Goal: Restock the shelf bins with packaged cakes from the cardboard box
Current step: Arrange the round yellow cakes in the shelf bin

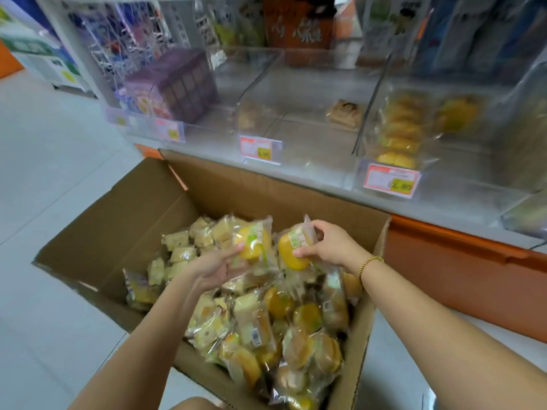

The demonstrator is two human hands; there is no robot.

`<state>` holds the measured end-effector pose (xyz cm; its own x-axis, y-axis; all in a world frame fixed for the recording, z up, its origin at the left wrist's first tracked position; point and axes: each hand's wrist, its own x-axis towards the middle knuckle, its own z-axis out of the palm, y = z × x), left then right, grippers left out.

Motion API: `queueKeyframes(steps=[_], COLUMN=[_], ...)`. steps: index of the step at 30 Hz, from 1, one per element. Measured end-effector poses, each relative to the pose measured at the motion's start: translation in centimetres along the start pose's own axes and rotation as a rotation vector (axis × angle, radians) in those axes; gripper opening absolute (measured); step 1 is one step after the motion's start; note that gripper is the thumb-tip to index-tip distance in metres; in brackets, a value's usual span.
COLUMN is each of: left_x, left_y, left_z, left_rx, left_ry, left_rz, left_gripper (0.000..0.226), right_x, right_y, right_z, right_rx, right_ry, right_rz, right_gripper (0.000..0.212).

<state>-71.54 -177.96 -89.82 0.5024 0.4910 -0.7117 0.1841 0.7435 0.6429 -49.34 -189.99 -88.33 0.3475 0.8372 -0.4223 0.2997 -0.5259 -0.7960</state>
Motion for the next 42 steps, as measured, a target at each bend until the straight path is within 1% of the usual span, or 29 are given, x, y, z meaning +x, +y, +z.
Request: queueKeyframes(steps=[1, 2, 4, 5, 8, 10, 11, 13, 14, 16, 18, 19, 20, 21, 22, 24, 25, 26, 27, 28, 29, 30, 32, 33, 34, 37, 39, 40, 42], left_x=[-0.8, -1.6, -3.1, -3.9, -6.1, -7.2, -7.5, -8.2, -8.4, -8.6, -8.5, -8.5, -8.5, -8.5, -8.5, -8.5, -8.4, -8.4, -8.4, -8.4, -8.4, -8.6, -8.6, -8.5, -8.3, -7.5, -6.6, -6.3, -5.5], left_y=[0.4, 0.9, 1.9, 2.4, 3.3, 3.4, 3.4, 3.2, 3.3, 3.5, 3.9, 4.0, 4.2, 4.3, 4.5, 4.9, 5.2, 5.5, 5.8, 6.1, 6.4, 6.6, 7.1, 7.3, 7.5, 8.1, 8.5, 8.7, 9.2], left_z=[0.9, 1.8, 3.7, 4.7, 8.9, 12.1, 13.7, 16.5, 17.6, 19.0, 19.7, 20.0, 20.3, 20.6, 20.8, 21.1, 21.4, 21.7, 22.0, 22.5, 22.9, 23.5, 24.7, 25.2, 25.6, 26.4, 26.5, 26.7, 26.8], left_rx=[-0.051, -0.114, -0.258, -0.305, -0.307, -0.282, -0.289, -0.312, -0.332, -0.368, -0.362, -0.343, -0.319, -0.288, -0.256, -0.204, -0.183, -0.172, -0.171, -0.180, -0.189, -0.193, -0.185, -0.170, -0.152, -0.110, -0.119, -0.136, -0.165], left_ry=[-0.017, -0.053, -0.167, -0.227, -0.408, -0.464, -0.485, -0.557, -0.604, -0.621, -0.594, -0.584, -0.584, -0.585, -0.587, -0.589, -0.589, -0.582, -0.575, -0.567, -0.560, -0.559, -0.562, -0.563, -0.573, -0.641, -0.632, -0.590, -0.470], left_rz=[0.025, 0.049, 0.062, 0.042, -0.025, -0.010, 0.012, 0.057, 0.076, 0.101, 0.129, 0.142, 0.148, 0.154, 0.162, 0.184, 0.196, 0.205, 0.212, 0.219, 0.227, 0.232, 0.240, 0.242, 0.246, 0.234, 0.194, 0.183, 0.207], left_gripper=[0.043, 0.049, 0.078, 0.085, 0.086, 0.088, 0.088, 0.085, 0.083, 0.084, 0.092, 0.095, 0.096, 0.096, 0.096, 0.101, 0.103, 0.105, 0.105, 0.104, 0.100, 0.091, 0.067, 0.062, 0.063, 0.085, 0.090, 0.086, 0.069], right_x=[-1.1, -2.2, -4.5, -5.5, -7.9, -9.2, -9.8, -11.0, -11.5, -12.6, -13.5, -13.7, -13.9, -13.9, -14.1, -14.5, -14.6, -14.6, -14.4, -14.1, -13.9, -13.6, -13.1, -13.0, -12.9, -12.9, -12.5, -11.9, -10.6], right_y=[-0.6, -1.0, -1.7, -1.9, -2.5, -2.8, -2.9, -3.2, -3.2, -3.4, -3.6, -3.6, -3.7, -3.9, -4.3, -5.3, -5.8, -6.3, -6.8, -7.2, -7.5, -7.8, -8.0, -8.0, -8.1, -8.0, -7.8, -7.7, -7.5], right_z=[-1.1, -2.3, -4.5, -5.6, -8.1, -8.9, -9.1, -9.2, -9.4, -10.3, -11.7, -12.4, -13.2, -14.1, -15.1, -17.4, -18.5, -19.5, -20.4, -21.2, -21.8, -22.2, -22.9, -23.2, -23.6, -25.2, -26.6, -27.3, -28.6], right_rx=[0.121, 0.244, 0.452, 0.536, 0.808, 0.935, 0.954, 0.874, 0.792, 0.636, 0.482, 0.403, 0.328, 0.249, 0.172, -0.070, -0.222, -0.353, -0.454, -0.511, -0.530, -0.532, -0.540, -0.550, -0.576, -0.690, -0.683, -0.675, -0.684], right_ry=[0.049, 0.104, 0.241, 0.320, 0.493, 0.517, 0.505, 0.472, 0.471, 0.531, 0.639, 0.687, 0.715, 0.705, 0.634, 0.380, 0.259, 0.163, 0.095, 0.052, 0.021, 0.002, 0.005, 0.019, 0.035, 0.033, 0.050, 0.088, 0.249], right_rz=[-0.023, -0.045, -0.099, -0.125, -0.179, -0.234, -0.276, -0.363, -0.401, -0.452, -0.433, -0.411, -0.392, -0.368, -0.349, -0.330, -0.322, -0.312, -0.299, -0.281, -0.266, -0.257, -0.236, -0.217, -0.192, -0.084, -0.024, -0.002, 0.050], right_gripper=[0.058, 0.054, 0.044, 0.041, 0.042, 0.048, 0.053, 0.064, 0.064, 0.051, 0.032, 0.029, 0.031, 0.035, 0.044, 0.074, 0.083, 0.084, 0.080, 0.076, 0.072, 0.069, 0.064, 0.059, 0.053, 0.040, 0.036, 0.039, 0.049])
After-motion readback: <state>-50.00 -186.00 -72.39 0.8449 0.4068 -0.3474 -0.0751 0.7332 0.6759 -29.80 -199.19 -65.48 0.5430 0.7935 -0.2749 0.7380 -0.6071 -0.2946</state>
